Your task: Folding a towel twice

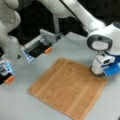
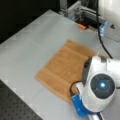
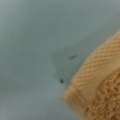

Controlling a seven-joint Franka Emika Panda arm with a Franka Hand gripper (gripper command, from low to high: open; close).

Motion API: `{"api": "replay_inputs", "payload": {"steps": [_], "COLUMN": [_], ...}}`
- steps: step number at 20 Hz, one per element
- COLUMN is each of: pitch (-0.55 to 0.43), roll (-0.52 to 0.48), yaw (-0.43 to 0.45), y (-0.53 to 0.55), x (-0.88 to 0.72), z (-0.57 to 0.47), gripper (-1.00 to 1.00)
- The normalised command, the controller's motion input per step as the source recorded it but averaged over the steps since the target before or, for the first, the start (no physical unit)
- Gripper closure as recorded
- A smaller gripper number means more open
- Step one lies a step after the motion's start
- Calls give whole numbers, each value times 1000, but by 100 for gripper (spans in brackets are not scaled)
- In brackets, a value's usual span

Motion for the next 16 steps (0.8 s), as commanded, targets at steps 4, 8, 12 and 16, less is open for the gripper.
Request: {"api": "replay_inputs", "payload": {"steps": [4,8,12,16], "pitch": [-164,-162,-182,-206], "roll": [-83,-86,-82,-72], "yaw": [169,154,159,170], "y": [-125,-117,-111,-76], "x": [-223,-225,-219,-190], "z": [-212,-185,-167,-179], "gripper": [100,100,100,100]}}
